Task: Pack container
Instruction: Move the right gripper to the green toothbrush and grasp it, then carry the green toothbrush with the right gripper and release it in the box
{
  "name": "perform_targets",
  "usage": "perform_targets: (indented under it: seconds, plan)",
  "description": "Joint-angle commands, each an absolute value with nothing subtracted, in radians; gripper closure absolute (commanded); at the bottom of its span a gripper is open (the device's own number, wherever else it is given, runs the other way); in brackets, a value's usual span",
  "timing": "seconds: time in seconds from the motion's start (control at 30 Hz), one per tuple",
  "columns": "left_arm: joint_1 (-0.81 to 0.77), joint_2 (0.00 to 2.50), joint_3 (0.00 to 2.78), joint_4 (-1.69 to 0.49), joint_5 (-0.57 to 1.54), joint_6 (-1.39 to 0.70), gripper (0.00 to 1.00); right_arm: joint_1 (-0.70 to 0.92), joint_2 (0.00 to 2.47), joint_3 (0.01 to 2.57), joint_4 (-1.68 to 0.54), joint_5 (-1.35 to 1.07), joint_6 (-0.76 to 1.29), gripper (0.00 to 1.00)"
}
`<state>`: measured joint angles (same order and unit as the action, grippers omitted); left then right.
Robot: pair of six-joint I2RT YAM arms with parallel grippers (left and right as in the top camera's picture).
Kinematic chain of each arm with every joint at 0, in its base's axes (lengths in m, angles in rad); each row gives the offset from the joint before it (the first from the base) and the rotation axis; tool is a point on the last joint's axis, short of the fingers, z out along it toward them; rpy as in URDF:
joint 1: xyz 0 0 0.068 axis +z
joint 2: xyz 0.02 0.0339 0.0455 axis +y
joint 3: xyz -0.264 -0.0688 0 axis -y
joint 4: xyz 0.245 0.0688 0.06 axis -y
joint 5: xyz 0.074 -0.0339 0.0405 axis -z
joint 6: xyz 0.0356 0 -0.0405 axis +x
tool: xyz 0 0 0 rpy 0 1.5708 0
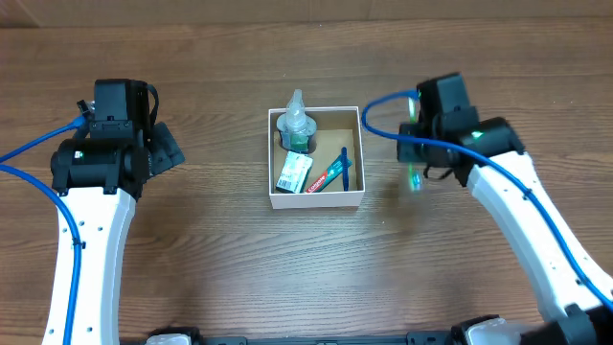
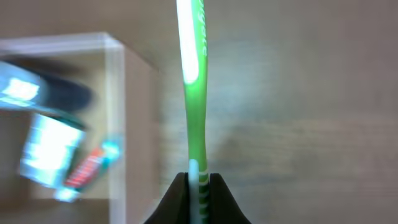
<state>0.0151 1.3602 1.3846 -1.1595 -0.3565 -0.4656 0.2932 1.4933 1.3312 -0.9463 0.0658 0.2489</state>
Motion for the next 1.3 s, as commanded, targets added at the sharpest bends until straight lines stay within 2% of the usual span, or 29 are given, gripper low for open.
perform_targets:
  seconds: [0.0, 0.4, 0.53, 1.07, 1.17, 1.2, 1.27]
  plan:
    - [0.019, 1.360, 1.396, -1.158, -0.373, -0.476, 0.00, 0.352, 1.460, 1.388, -0.920, 0.021, 0.293, 0.96]
    - [0.019, 1.360, 1.396, -1.159, -0.373, -0.476, 0.00, 0.562, 1.650, 1.387, -0.733, 0.021, 0.293, 0.95]
    - [0.019, 1.360, 1.396, -1.159, -0.373, -0.476, 0.00, 0.579, 1.708, 1.387, -0.728, 0.021, 0.293, 0.91]
    - [0.019, 1.360, 1.396, -1.159, -0.373, -0.476, 0.00, 0.567, 1.747, 1.387, -0.742, 0.077, 0.313, 0.87]
    - [0.019, 1.360, 1.396, -1.159, -0.373, -0.476, 0.00, 0.567, 1.747, 1.387, -0.756, 0.077, 0.312, 0.67]
    - [0.019, 1.360, 1.396, -1.158, -0.373, -0.476, 0.00, 0.567, 1.747, 1.387, -0.758, 0.076, 0.312, 0.51]
    - [0.019, 1.360, 1.396, -1.159, -0.373, -0.476, 0.00, 0.567, 1.746, 1.388, -0.760, 0.077, 0.311, 0.38]
